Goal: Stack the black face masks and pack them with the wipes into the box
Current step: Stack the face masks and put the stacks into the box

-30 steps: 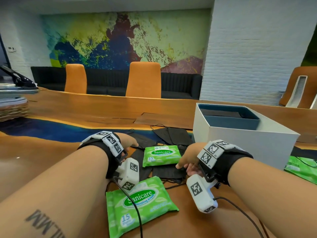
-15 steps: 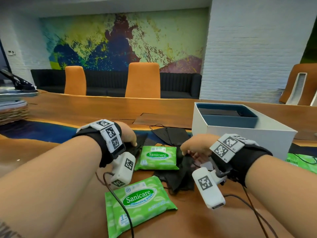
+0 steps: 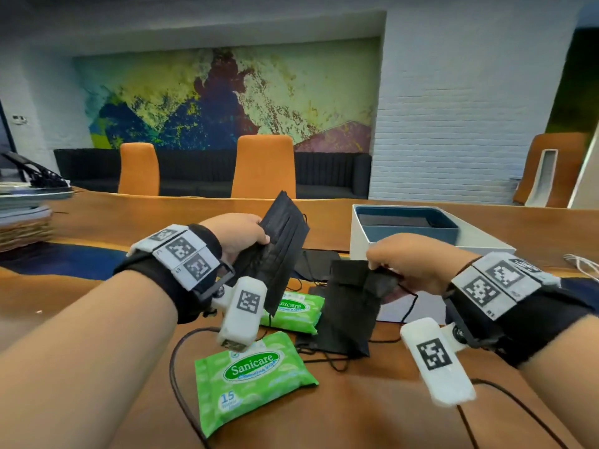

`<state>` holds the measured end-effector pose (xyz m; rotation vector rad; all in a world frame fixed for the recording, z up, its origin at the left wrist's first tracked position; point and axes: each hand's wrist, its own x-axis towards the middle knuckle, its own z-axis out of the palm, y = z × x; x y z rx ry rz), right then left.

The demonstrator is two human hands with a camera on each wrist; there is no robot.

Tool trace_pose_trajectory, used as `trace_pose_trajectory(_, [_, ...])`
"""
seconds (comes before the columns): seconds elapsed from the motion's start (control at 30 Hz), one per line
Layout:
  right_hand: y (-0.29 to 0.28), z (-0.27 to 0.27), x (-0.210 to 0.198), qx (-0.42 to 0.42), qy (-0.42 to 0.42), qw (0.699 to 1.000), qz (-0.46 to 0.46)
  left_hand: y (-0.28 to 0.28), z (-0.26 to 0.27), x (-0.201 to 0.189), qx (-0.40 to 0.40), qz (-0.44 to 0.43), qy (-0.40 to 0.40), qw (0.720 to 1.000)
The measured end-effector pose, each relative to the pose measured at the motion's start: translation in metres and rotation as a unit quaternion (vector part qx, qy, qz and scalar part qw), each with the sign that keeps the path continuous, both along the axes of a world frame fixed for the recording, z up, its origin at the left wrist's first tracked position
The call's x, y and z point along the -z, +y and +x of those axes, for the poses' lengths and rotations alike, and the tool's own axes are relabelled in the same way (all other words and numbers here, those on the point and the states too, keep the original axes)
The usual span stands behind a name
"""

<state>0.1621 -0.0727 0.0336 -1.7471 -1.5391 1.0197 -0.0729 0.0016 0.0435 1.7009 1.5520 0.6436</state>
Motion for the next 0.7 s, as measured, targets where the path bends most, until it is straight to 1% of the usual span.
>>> trace_pose_trajectory(0.07, [-0.012,0.011,-0.010,-0.003,0.002,0.999,0.032,0.000,0.003,0.006,0.001,-0.008,-0.070,0.998])
trace_pose_trajectory(0.13, [-0.023,0.022,-0.021,0.003,0.048,0.996,0.078,0.002,0.006,0.013,-0.004,-0.011,-0.146,0.989])
trace_pose_trajectory(0.2, [-0.030,0.032,-0.029,0.013,0.101,0.985,0.137,0.006,0.010,0.022,-0.005,-0.017,-0.195,0.981])
trace_pose_trajectory(0.27, [-0.032,0.037,-0.034,0.014,0.163,0.968,0.190,0.006,0.016,0.029,-0.003,-0.030,-0.243,0.969])
trace_pose_trajectory(0.4, [-0.026,0.033,-0.031,0.019,0.302,0.920,0.250,-0.002,0.035,0.040,0.020,-0.062,-0.368,0.928])
trace_pose_trajectory(0.47, [-0.021,0.026,-0.024,0.008,0.358,0.900,0.249,-0.006,0.045,0.044,0.043,-0.067,-0.412,0.908])
trace_pose_trajectory(0.57, [-0.010,0.013,-0.008,-0.005,0.413,0.887,0.208,-0.012,0.055,0.040,0.044,-0.070,-0.470,0.879])
trace_pose_trajectory(0.63, [-0.003,0.005,0.006,0.002,0.427,0.887,0.175,-0.013,0.059,0.037,0.052,-0.079,-0.496,0.863])
trace_pose_trajectory(0.7, [0.000,-0.002,0.018,0.012,0.413,0.899,0.142,-0.015,0.062,0.034,0.061,-0.088,-0.493,0.863])
